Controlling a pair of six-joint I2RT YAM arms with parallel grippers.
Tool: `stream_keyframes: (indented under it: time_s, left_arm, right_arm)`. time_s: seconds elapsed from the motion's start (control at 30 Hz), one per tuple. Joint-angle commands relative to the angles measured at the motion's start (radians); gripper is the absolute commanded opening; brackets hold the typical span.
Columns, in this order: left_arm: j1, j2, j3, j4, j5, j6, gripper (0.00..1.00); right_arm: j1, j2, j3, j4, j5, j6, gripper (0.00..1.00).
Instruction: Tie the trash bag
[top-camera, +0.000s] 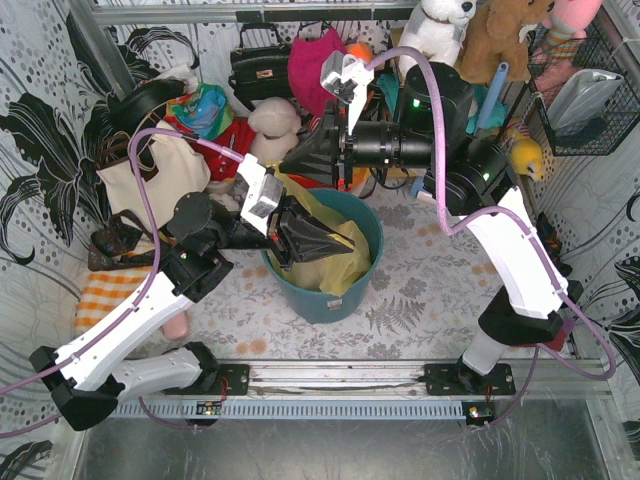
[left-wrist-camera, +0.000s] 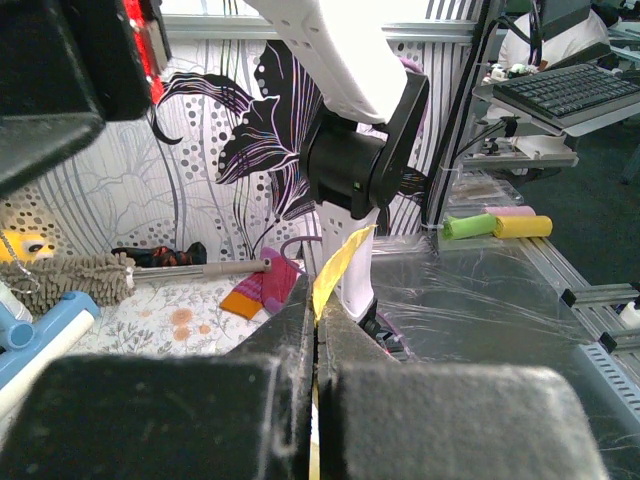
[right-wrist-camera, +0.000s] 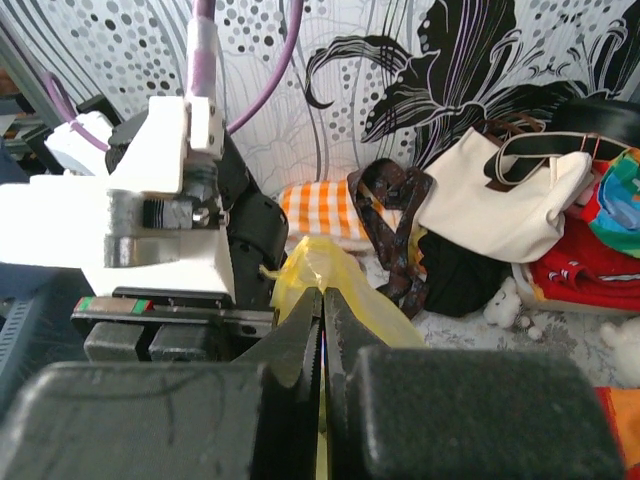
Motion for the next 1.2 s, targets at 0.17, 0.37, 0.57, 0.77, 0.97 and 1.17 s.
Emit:
stream_keyframes:
  time_s: [0.17, 0.37, 0.57, 0.77, 0.97, 1.17]
  left_arm:
    - [-0.008, -0.032, -0.015, -0.020, -0.011, 0.029, 0.00]
    - [-0.008, -0.050, -0.034, -0.014, -0.016, 0.021, 0.00]
    - [-0.008, -0.058, -0.040, -0.012, -0.016, 0.018, 0.00]
    - [-0.008, -0.064, -0.036, -0.021, -0.016, 0.024, 0.00]
    - [-0.008, -0.063, -0.033, -0.029, -0.017, 0.031, 0.00]
    - [-0.008, -0.066, -0.032, -0.027, -0.017, 0.035, 0.00]
  right_arm:
    - [0.007, -0.134, -0.151, 0.076, 0.023, -0.046, 0.02]
    - [0.008, -0.182, -0.242, 0.181, -0.012, -0.065, 0.34]
    - [0.008, -0.244, -0.404, 0.392, -0.040, -0.121, 0.57]
    - [0.008, -0.199, -0.353, 0.391, -0.034, -0.158, 0.63]
    - [0.008, -0.103, -0.243, 0.350, -0.064, -0.099, 0.54]
    - [0.008, -0.053, -0.183, 0.329, -0.101, -0.054, 0.42]
